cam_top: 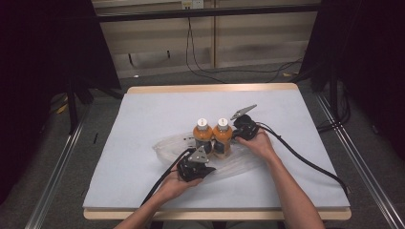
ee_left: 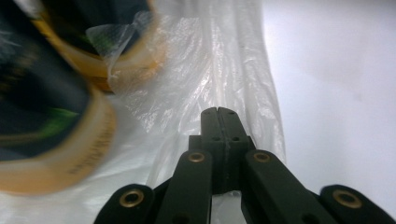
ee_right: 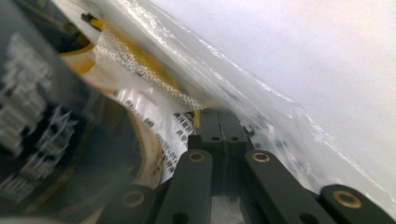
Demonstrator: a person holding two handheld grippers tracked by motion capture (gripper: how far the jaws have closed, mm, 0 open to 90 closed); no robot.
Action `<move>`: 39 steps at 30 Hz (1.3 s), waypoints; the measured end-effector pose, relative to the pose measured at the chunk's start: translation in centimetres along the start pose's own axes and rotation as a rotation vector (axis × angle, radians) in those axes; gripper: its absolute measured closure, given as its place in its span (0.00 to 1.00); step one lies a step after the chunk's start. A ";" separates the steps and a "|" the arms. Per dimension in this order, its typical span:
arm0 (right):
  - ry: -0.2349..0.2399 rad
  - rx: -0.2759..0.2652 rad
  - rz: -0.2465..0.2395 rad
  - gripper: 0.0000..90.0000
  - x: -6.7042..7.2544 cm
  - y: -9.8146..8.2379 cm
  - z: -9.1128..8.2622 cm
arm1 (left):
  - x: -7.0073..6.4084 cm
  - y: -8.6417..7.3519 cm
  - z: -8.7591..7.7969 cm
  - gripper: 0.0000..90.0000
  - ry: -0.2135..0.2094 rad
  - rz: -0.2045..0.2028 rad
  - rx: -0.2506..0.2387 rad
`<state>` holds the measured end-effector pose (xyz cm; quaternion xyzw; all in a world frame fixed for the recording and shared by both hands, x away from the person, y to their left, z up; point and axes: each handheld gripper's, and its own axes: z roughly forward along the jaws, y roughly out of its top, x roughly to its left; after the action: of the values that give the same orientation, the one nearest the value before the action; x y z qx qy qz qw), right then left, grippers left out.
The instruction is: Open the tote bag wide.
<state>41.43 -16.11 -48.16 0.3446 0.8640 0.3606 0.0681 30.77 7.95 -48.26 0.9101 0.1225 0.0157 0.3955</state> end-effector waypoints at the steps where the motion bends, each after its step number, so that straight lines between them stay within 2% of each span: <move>1: 0.000 0.000 0.000 1.00 0.0 0.0 0.0 | 0.0 0.0 0.0 1.00 0.000 0.000 0.000; 2: -0.009 -0.002 0.010 1.00 -0.2 0.1 0.1 | -0.3 -0.2 -0.1 1.00 -0.013 0.008 -0.005; 4: -0.032 -0.003 0.016 1.00 -0.2 0.3 0.3 | -0.5 -0.3 -0.3 1.00 -0.011 0.013 0.002; 8: -0.041 -0.005 0.014 1.00 -0.4 0.9 0.7 | -0.3 -0.2 -0.5 1.00 -0.025 0.021 0.020; 9: -0.046 -0.010 0.007 1.00 -0.5 1.0 0.9 | -0.4 -0.3 -0.4 1.00 -0.035 0.014 0.002; 11: -0.051 -0.021 0.030 1.00 -0.6 1.1 1.1 | -0.4 -0.4 -0.6 1.00 -0.045 0.015 0.014; 14: -0.069 -0.039 0.052 1.00 -0.9 1.3 1.5 | -0.3 -0.7 -0.7 1.00 -0.062 0.007 -0.001; 18: -0.088 -0.032 0.035 1.00 -1.1 2.0 2.0 | -0.3 -0.8 -1.0 1.00 -0.080 0.010 0.013; 19: -0.095 -0.028 0.040 1.00 -1.0 2.1 2.1 | -0.4 -1.0 -0.9 1.00 -0.087 0.002 -0.011; 21: -0.109 -0.039 0.046 1.00 -1.1 2.3 2.3 | -0.5 -1.1 -1.1 1.00 -0.099 0.004 0.000; 24: -0.127 -0.053 0.059 1.00 -1.3 2.5 2.7 | -0.8 -1.2 -1.3 1.00 -0.085 0.028 0.011; 25: -0.132 -0.054 0.061 1.00 -1.4 2.7 2.8 | -0.9 -1.3 -1.2 1.00 -0.088 0.016 -0.010; 29: -0.146 -0.049 0.077 1.00 -1.6 3.2 3.2 | -1.0 -1.4 -1.4 1.00 -0.095 0.020 0.002; 32: -0.163 -0.039 0.070 1.00 -1.7 3.4 3.3 | -1.2 -1.6 -1.5 1.00 -0.108 0.015 -0.007; 33: -0.167 -0.042 0.082 1.00 -1.7 3.5 3.4 | -1.3 -1.7 -1.4 1.00 -0.107 0.003 -0.021; 39: -0.176 -0.055 0.115 1.00 -2.2 3.7 3.7 | -1.6 -1.7 -1.7 1.00 -0.102 0.020 0.004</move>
<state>46.50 -13.56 -48.63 0.4222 0.8232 0.3558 0.1324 28.60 9.93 -48.22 0.9117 0.0929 -0.0271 0.3994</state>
